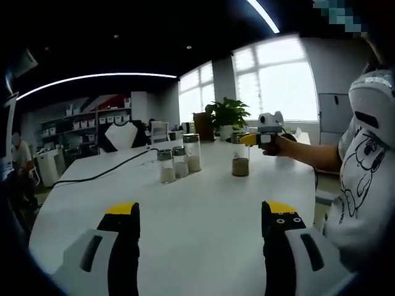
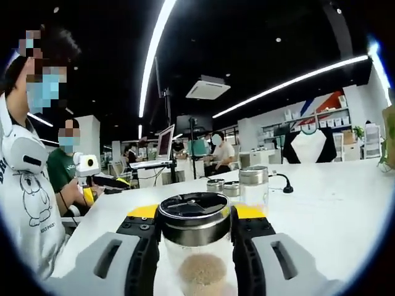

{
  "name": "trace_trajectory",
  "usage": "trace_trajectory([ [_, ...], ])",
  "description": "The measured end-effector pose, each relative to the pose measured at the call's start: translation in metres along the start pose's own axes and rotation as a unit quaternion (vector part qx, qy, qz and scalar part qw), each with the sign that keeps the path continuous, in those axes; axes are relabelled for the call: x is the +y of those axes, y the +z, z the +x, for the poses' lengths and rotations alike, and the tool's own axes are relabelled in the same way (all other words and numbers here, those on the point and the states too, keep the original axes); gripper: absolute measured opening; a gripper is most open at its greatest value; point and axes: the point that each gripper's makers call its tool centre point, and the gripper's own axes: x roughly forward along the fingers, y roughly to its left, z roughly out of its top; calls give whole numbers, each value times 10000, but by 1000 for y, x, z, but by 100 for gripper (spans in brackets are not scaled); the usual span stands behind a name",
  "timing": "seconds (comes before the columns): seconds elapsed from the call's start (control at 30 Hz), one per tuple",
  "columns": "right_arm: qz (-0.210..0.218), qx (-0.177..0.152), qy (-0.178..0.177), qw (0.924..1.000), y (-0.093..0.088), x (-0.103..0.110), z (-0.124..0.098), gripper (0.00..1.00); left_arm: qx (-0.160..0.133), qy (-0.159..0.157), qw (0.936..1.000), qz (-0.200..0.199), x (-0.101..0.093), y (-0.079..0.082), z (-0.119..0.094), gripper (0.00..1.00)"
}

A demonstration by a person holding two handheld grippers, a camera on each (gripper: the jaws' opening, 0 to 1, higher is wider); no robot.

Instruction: Rotate the seasoning bottle until the label or dispensing opening points toward the visible target arrow and the bottle remains upright within the marked orientation range

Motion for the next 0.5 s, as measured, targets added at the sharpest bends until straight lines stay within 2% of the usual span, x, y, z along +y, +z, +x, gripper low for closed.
trace_trajectory([
  [0.03, -95, -105, -131, 9998, 7, 1, 1, 59, 16, 2, 10000, -2, 0, -1, 0, 85],
  [0.07, -34, -195, -158, 9997, 12, 3, 2, 72, 30, 7, 10000, -2, 0, -1, 1, 85],
  [0.1, 62, -169, -231, 9996, 16, 4, 2, 78, 47, 15, 10000, -8, 1, -2, 1, 85],
  [0.13, 61, -177, -247, 9995, 17, 5, 2, 79, 52, 16, 10000, -9, 0, -2, 1, 85],
  [0.23, -76, -155, -638, 9978, 26, 2, -1, 65, 46, 19, 10000, -15, 0, -1, 2, 85],
  [0.27, -13, -46, -839, 9965, 23, -2, -3, 62, 34, 7, 10000, -4, 0, -1, 2, 85],
  [0.3, -83, -81, -799, 9967, 25, 1, -2, 60, 33, 0, 10000, -7, 0, -2, 2, 85],
  [0.43, -184, 114, -1312, 9911, 17, -8, -4, 57, 111, 19, 9999, -61, 3, -7, 2, 85],
  [0.5, -253, 150, -1316, 9909, 15, -8, -3, 57, 91, 24, 9999, -54, 3, -6, 2, 85],
])
